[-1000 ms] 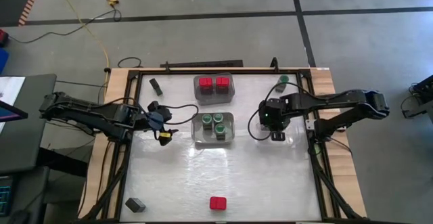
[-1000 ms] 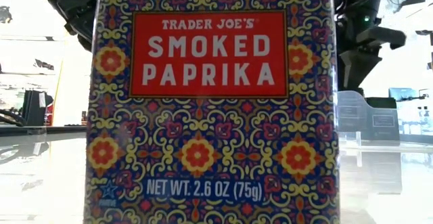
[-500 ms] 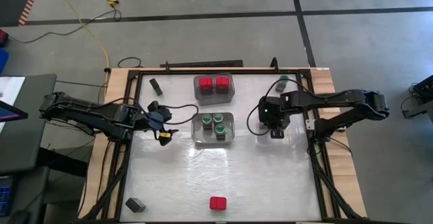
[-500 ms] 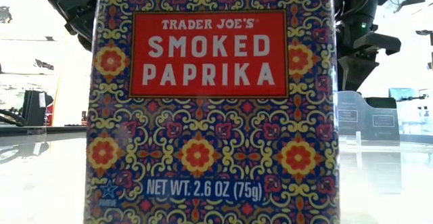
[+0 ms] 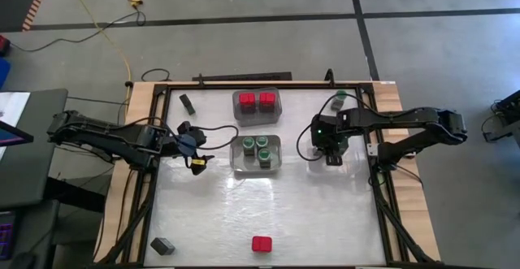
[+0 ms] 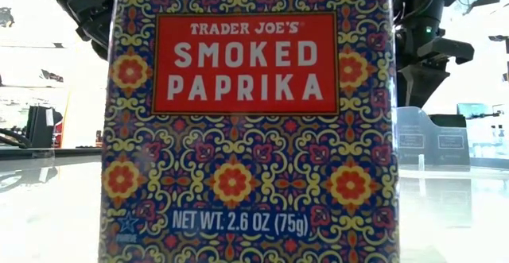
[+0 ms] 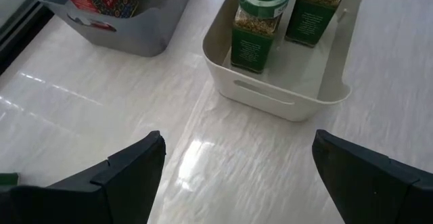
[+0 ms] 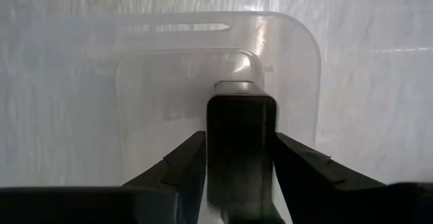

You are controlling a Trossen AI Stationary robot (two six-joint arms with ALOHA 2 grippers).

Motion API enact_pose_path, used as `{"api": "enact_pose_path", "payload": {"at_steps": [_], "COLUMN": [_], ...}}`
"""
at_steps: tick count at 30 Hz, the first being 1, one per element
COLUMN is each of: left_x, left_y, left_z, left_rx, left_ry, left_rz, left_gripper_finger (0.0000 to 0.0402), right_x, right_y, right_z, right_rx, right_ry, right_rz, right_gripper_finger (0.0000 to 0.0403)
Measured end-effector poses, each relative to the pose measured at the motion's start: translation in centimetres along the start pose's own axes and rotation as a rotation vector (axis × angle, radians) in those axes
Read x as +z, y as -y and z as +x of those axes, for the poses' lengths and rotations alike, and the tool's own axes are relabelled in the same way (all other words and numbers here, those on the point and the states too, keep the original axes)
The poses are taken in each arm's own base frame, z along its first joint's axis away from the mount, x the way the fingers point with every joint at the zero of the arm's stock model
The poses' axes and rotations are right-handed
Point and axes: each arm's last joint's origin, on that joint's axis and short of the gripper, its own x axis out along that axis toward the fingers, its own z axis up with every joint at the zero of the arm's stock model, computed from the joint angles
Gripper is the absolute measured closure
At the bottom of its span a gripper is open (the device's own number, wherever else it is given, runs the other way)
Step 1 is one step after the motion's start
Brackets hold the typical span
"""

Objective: Sort spices by type
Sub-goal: Put the black spice can into the transparent bin

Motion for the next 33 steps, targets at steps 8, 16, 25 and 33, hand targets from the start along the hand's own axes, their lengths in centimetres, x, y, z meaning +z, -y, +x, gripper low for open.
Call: {"api": "enact_pose_path", "payload": {"at_steps": [8,16,25,33], "left_x": [0.0,0.0,0.0,0.0], "left_y": [0.0,0.0,0.0,0.0], "left_z": [0.0,0.0,0.0,0.0], "left_rx": [0.001,0.001,0.001,0.001], "left_ry": [-0.001,-0.001,-0.001,-0.001], "left_rz": [0.000,0.000,0.001,0.001], "left_gripper_finger": [0.0042,0.0042,0.0042,0.0042], "right_x": [0.0,0.0,0.0,0.3], "right_y": [0.0,0.1,0.1,0.2], "right_z": [0.0,0.0,0.0,-1.2], "right_rx": [-0.001,-0.033,-0.035,-0.033], "right_ry": [0.004,-0.003,-0.004,-0.020], "right_rz": [-0.003,-0.006,-0.018,0.017], "right_gripper_finger": [0.0202,0.0214,0.0224,0.0223]}}
